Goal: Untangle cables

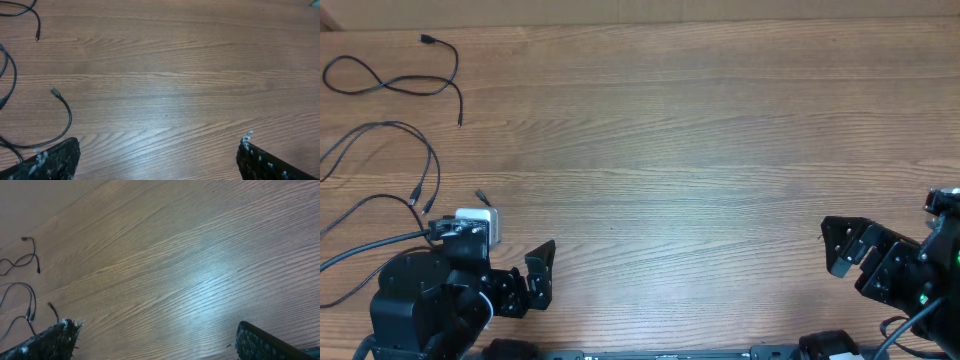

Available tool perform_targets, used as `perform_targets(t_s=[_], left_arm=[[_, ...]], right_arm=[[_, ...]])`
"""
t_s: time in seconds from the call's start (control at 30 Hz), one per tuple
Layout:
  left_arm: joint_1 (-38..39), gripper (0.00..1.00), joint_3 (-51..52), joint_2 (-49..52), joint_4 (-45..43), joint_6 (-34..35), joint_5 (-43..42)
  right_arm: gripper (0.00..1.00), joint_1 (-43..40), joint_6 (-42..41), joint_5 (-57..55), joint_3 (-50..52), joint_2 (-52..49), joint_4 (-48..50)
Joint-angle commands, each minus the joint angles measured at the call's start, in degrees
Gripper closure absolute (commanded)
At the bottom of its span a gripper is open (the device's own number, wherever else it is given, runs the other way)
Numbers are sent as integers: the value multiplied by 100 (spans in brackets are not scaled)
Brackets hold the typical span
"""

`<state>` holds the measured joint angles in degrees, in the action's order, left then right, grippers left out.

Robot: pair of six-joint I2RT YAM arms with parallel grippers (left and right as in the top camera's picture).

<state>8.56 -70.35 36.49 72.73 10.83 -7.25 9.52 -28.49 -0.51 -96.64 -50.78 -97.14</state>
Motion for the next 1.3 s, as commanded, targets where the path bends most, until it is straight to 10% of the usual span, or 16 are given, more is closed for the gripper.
perform_targets(t_s=[0.0, 0.5, 1.27], left_arm=[[11, 0, -63, -17, 13, 79, 61], [11, 0, -63, -17, 13, 79, 61], [11, 0, -63, -17, 13, 79, 61]], right_arm=[[0, 11, -20, -92, 26, 0, 13], [0, -234, 201, -817, 472, 284, 564], [0, -713, 2739, 691, 7012, 3880, 6555]])
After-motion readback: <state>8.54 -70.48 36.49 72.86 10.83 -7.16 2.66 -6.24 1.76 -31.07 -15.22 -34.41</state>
